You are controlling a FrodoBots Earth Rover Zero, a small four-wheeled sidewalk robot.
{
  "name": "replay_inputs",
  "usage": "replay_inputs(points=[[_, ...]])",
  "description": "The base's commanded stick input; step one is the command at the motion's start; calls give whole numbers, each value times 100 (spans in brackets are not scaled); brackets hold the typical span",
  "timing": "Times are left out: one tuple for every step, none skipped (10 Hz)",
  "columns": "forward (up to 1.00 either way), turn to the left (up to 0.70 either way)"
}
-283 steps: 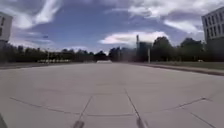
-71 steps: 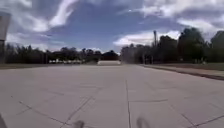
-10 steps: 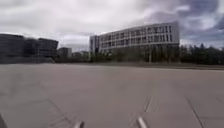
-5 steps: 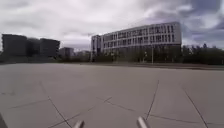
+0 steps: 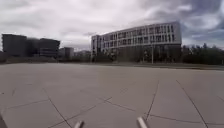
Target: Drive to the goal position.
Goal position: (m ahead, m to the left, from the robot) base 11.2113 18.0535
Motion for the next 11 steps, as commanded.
replay_inputs(points=[[100,40],[100,40],[100,40],[100,40],[40,24],[0,6],[34,0],[84,0],[100,0],[100,0],[100,0]])
